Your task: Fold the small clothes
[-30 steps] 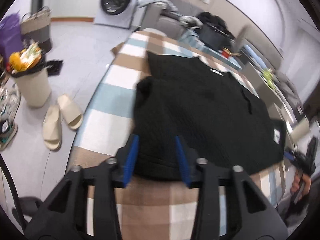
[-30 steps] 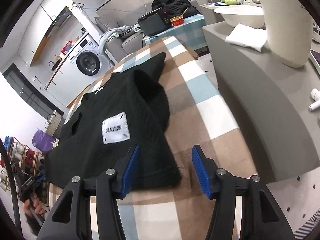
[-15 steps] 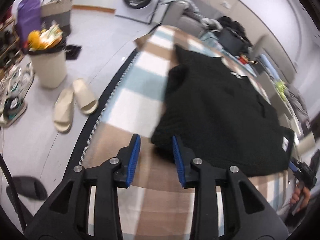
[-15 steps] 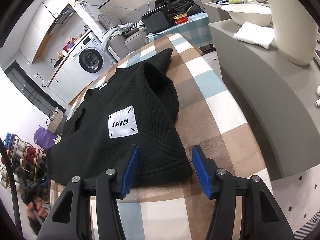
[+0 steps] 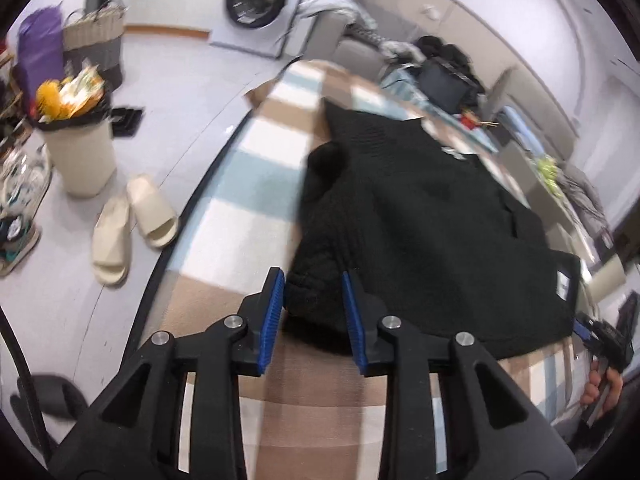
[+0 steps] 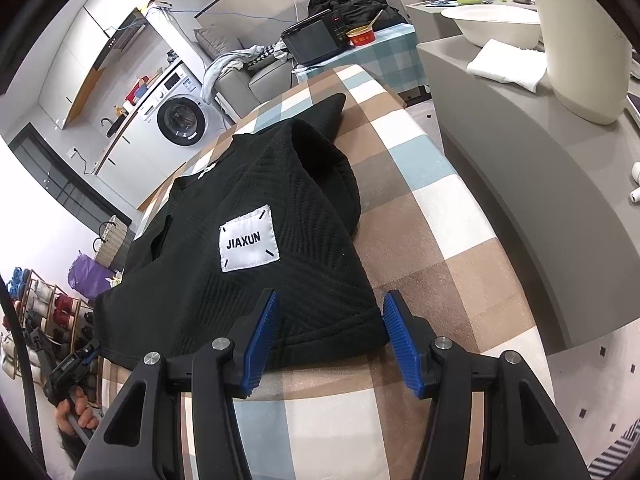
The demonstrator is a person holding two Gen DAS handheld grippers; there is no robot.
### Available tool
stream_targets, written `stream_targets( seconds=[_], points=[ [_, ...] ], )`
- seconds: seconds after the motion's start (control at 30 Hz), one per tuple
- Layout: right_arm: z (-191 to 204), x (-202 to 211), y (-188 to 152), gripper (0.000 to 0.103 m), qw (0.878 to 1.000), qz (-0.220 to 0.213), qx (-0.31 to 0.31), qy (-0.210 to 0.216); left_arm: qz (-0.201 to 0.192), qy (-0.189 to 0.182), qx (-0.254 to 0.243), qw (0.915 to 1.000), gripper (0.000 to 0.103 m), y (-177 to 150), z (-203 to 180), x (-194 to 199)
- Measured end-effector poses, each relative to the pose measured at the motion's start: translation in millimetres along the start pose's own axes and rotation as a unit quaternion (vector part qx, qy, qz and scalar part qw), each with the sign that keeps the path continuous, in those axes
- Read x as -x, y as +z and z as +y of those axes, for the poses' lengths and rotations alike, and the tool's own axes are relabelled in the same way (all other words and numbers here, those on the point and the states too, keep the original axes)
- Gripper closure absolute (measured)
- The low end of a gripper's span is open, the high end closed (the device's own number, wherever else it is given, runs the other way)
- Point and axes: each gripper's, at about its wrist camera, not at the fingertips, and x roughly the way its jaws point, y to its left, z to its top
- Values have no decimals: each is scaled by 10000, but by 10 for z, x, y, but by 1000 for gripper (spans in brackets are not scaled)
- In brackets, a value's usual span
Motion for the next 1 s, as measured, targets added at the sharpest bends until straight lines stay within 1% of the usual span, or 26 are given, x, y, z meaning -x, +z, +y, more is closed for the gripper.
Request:
stream_targets(
  seconds=[0.07, 0.13, 0.23, 0.33, 0.4, 0.43, 0.47, 0.53, 0.6, 0.63, 0.7, 0.8, 0.93, 0.97, 1.0],
  points=[
    [2, -6, 0, 48, 10000, 13, 2, -15, 161, -51, 271, 9995, 64, -16, 138, -72],
    [4, -11, -3, 48, 10000, 29, 15, 0, 146, -72, 333, 9993, 59, -24, 180, -94],
    [17, -17, -4, 48, 10000, 35, 33, 15, 138, -63, 247, 9996, 56, -11, 163, -139],
    [26, -30, -3, 48, 10000, 31, 33, 14, 215, -251, 279, 9991, 56, 19, 119, -224],
    [24, -28, -9, 48, 10000, 11, 14, 19, 209, -289, 183, 9992, 65, 27, 44, -255],
    [19, -25, -11, 48, 10000, 2, 6, 5, 129, -204, 101, 9997, 75, 28, -5, -239],
    [10, -19, -13, 48, 10000, -6, -4, -9, 69, -205, 75, 9997, 83, 27, -27, -217],
    [-17, -10, -20, 48, 9999, 24, -23, -104, -94, -224, 90, 9997, 89, 42, -69, -126],
    [-60, 0, -23, 48, 9997, 47, -57, -246, -207, -268, 122, 9994, 91, 63, -102, -25],
    [-79, 5, -26, 48, 9997, 49, -86, -242, -270, -301, 101, 9991, 92, 75, -138, 34],
    [-138, 5, -39, 48, 9997, 60, -178, -183, -432, -332, -40, 9985, 92, 101, -218, 172],
    [-174, -39, -58, 43, 9997, 118, -218, 22, -609, -476, -118, 9969, 93, 164, -305, 327],
    [-135, -150, -27, 43, 9999, 142, 46, 86, -675, -546, -152, 9961, 93, 234, -358, 406],
    [-117, -172, -7, 48, 9998, 121, 128, 68, -673, -538, -159, 9962, 93, 246, -366, 413],
    [-90, -207, 21, 58, 9996, 153, 216, 26, -658, -506, -164, 9964, 93, 258, -368, 410]
  ],
)
